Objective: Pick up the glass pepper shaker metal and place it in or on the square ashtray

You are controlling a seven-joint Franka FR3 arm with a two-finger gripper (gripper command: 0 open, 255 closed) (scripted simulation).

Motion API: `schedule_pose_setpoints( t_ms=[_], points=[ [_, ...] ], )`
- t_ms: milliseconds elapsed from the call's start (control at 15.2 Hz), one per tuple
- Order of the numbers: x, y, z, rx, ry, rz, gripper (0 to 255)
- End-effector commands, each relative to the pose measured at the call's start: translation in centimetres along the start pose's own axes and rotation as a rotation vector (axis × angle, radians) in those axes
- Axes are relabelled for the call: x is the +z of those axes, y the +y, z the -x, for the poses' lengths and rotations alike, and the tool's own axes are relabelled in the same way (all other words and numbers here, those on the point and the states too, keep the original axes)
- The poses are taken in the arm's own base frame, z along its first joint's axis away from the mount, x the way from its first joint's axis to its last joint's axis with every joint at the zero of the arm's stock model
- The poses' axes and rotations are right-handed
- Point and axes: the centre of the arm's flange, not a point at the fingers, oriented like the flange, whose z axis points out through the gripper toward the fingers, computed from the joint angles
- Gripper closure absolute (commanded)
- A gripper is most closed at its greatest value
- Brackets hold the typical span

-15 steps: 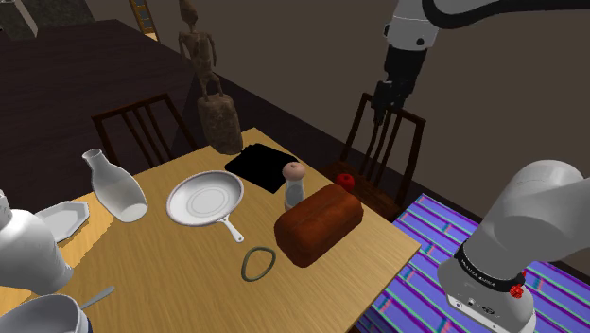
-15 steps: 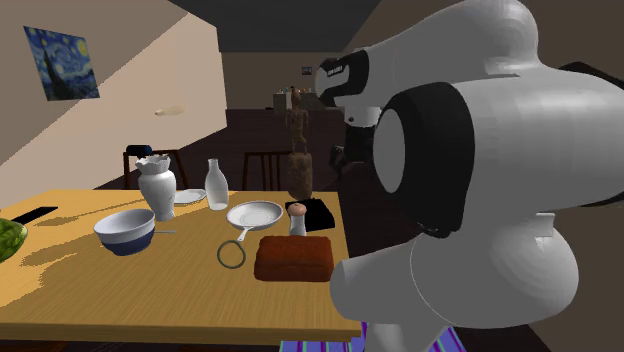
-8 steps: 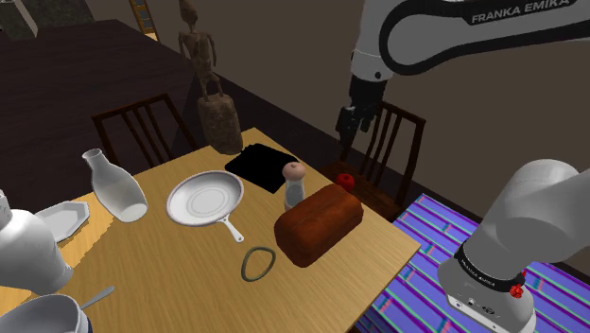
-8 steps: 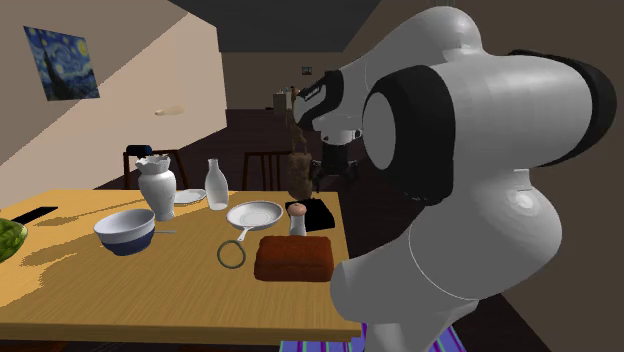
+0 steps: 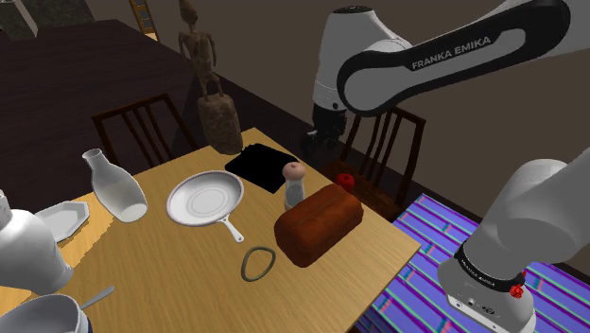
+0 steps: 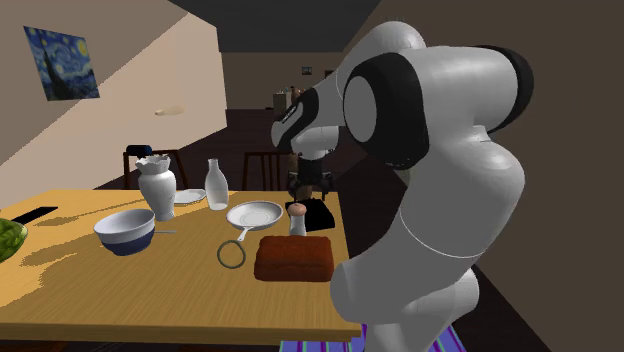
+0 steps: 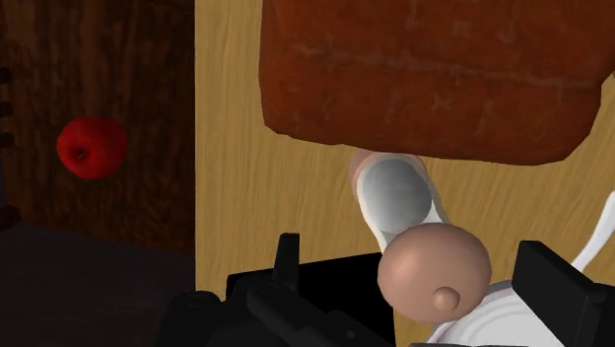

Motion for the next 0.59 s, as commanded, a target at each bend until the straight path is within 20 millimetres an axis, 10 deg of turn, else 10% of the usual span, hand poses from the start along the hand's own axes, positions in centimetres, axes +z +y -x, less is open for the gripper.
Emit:
schedule_pose_setpoints(
  t_ms=[0,528],
  points=[
    [1.5,-1.8,-1.2,-0.002,0.017,-0.002,0],
    [6.0,-4.0,-2.7,-0.005,0.036,-0.002,0]
  ],
)
